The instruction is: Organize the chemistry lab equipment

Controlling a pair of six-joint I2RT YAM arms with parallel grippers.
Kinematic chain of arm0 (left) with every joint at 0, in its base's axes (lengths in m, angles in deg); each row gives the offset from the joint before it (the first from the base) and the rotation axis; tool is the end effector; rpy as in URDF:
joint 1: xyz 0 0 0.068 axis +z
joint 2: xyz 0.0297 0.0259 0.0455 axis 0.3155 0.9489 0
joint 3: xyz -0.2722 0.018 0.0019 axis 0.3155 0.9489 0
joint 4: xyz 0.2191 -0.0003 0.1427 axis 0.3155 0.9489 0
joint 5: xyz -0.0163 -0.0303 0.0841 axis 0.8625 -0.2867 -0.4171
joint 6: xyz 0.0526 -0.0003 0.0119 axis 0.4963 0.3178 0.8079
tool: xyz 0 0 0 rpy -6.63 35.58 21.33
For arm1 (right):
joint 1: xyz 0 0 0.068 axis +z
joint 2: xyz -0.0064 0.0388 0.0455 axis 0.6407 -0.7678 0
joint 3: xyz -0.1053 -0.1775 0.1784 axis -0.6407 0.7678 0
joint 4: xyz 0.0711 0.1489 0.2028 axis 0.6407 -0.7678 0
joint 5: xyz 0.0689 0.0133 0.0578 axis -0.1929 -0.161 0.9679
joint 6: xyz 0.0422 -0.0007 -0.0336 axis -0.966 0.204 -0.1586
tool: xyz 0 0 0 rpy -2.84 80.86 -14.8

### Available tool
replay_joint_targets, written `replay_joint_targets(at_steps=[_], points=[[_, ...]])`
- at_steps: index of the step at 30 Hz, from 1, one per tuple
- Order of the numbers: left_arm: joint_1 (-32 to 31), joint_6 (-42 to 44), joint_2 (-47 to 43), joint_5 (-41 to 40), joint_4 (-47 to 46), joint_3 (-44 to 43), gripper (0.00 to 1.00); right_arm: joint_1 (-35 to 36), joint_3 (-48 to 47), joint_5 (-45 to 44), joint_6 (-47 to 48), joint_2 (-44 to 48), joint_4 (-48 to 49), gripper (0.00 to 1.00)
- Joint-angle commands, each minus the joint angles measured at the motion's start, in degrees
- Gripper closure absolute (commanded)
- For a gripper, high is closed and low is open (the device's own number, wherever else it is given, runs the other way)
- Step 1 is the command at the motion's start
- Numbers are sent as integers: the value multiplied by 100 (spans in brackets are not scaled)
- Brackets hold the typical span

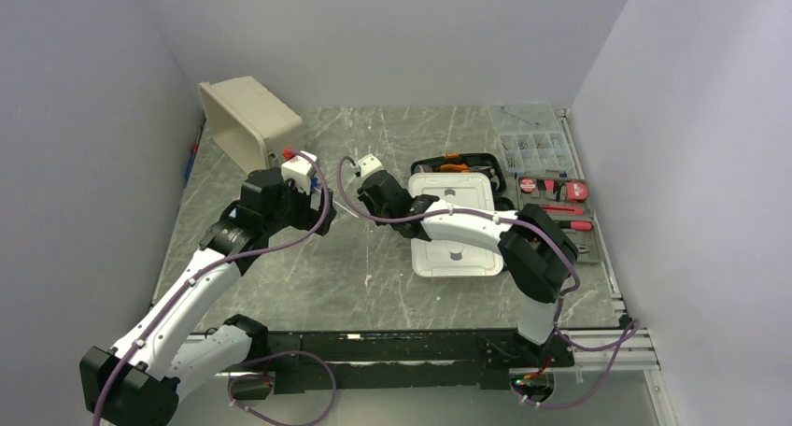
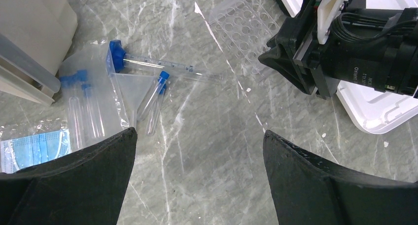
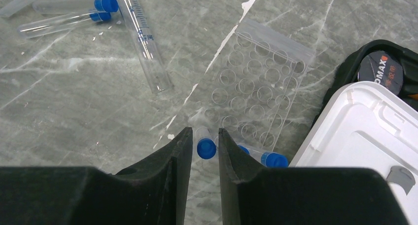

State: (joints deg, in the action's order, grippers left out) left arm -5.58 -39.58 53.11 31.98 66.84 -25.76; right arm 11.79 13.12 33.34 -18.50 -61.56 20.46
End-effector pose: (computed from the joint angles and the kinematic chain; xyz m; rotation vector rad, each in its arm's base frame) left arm 0.1901 -0.0876 0.3041 0.4170 2.0528 -0.3806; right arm 0.2582 0.3088 0.2096 -0.7030 2.1199 0.2101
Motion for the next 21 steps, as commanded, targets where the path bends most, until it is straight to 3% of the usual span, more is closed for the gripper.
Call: replay_joint_targets(at_steps=[1, 21], points=[[5, 36, 18, 94, -44, -38, 1, 5, -99, -7, -14, 136, 88, 71], [55, 147, 413, 364, -9, -78, 1, 5, -300, 513, -67, 1005, -91, 59]])
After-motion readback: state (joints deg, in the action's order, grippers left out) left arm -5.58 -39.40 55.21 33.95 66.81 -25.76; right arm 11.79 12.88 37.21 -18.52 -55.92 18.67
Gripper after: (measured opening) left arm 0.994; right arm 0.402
